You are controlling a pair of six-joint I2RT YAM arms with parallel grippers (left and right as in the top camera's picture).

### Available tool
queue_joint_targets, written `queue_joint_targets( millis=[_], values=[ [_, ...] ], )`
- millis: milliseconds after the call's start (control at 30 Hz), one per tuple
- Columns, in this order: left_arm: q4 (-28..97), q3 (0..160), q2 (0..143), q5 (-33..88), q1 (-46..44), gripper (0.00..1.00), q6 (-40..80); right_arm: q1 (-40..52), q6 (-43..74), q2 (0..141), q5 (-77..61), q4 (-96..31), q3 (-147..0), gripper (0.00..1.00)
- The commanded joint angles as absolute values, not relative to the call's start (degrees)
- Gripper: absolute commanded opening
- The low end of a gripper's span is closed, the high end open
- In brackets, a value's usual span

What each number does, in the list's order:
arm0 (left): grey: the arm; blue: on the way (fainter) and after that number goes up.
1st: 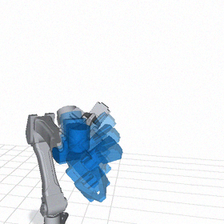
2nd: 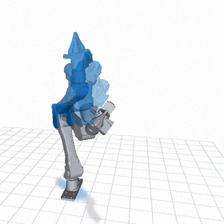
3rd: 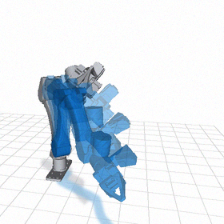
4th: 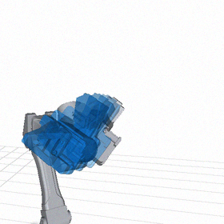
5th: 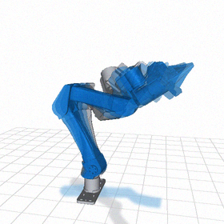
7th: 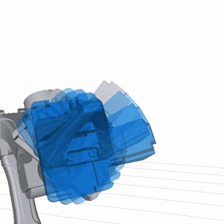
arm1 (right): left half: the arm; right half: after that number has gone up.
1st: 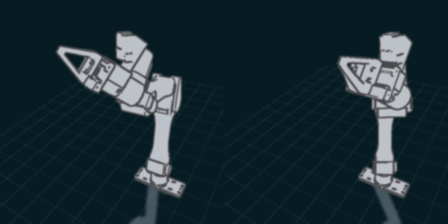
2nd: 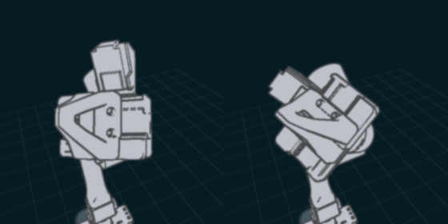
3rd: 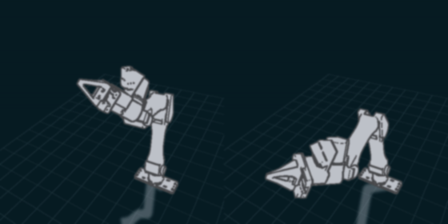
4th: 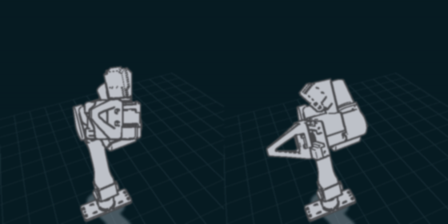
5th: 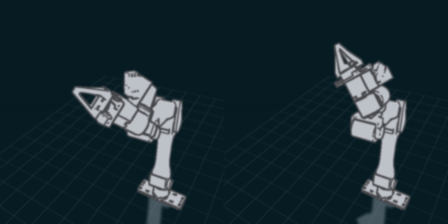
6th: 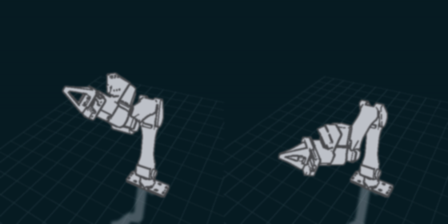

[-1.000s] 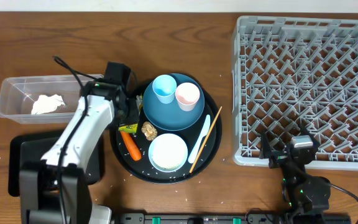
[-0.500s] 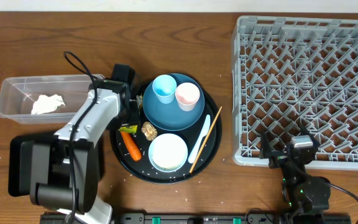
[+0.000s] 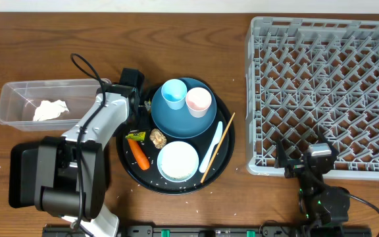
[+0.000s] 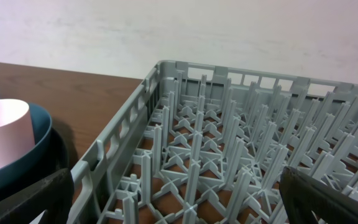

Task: Sort waste into correct bins and load items into the dishwasher rack
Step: 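Reach the left gripper back and grasp the yellow snack wrapper, then move the wrapper left and drop it into the clear bin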

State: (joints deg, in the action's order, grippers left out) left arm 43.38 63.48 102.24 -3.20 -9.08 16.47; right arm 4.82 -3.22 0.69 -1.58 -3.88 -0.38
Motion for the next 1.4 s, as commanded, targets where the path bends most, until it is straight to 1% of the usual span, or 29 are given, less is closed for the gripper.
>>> queue_joint_targets(
  millis=[0,167,200,267,333,500,533,567,767,833,900,1067,1167,1267,1367],
  values=[
    [42.65,62.59,102.98,-3.46,-9.19,0.64,16.34,4.47,-3.73,0.38,-1.93,-4.10,-0.30,0.99],
    [39.70,60.12,102.98,-3.46,-9.19,0.63,16.34,4.47,-3.73,0.38,-1.93,-4.10,-0.30,0.99],
    [39.70,60.12,102.98,-3.49,-9.19,0.59,16.32,4.47,-3.73,0.38,-1.93,-4.10,-0.30,0.99],
    [39.59,60.12,102.98,-3.49,-9.19,0.55,16.32,4.47,-3.73,0.38,-1.96,-4.10,-0.30,0.99],
    [39.48,60.12,102.98,-3.49,-9.19,0.54,16.32,4.47,-3.73,0.38,-1.93,-4.10,-0.30,0.99],
    [39.81,60.95,102.94,-3.53,-9.19,0.29,14.74,4.47,-3.73,0.38,-1.93,-4.10,-0.30,0.99],
    [40.16,61.36,102.85,-3.62,-9.19,0.25,14.55,4.47,-3.73,0.38,-1.93,-4.10,-0.30,0.99],
    [40.73,62.00,102.63,-3.73,-9.19,0.23,14.57,4.47,-3.73,0.38,-1.96,-4.10,-0.30,0.99],
    [42.48,63.94,99.02,-3.70,-9.19,0.19,14.59,4.47,-3.73,0.38,-1.96,-4.10,-0.30,0.99],
    [42.54,64.23,96.84,-3.73,-9.19,0.11,14.59,4.47,-3.73,0.38,-1.93,-4.10,-0.30,0.99],
    [42.57,64.40,94.32,-3.73,-9.19,0.06,14.59,4.47,-3.73,0.38,-1.93,-4.10,-0.30,0.99],
    [42.59,64.42,86.63,-3.73,-9.19,0.06,14.63,4.47,-3.73,0.38,-1.93,-4.10,-0.30,0.99],
    [42.76,64.45,81.08,-6.85,-8.36,0.06,16.08,4.47,-3.73,0.38,-1.93,-4.10,-0.30,0.99],
    [42.92,64.45,75.92,-10.31,-5.85,0.06,19.79,4.47,-3.73,0.38,-1.93,-4.12,-0.30,0.99],
    [42.33,64.45,71.55,-11.18,-0.23,0.06,24.14,4.47,-3.73,0.40,-1.93,-4.10,-0.30,0.99]
  ],
)
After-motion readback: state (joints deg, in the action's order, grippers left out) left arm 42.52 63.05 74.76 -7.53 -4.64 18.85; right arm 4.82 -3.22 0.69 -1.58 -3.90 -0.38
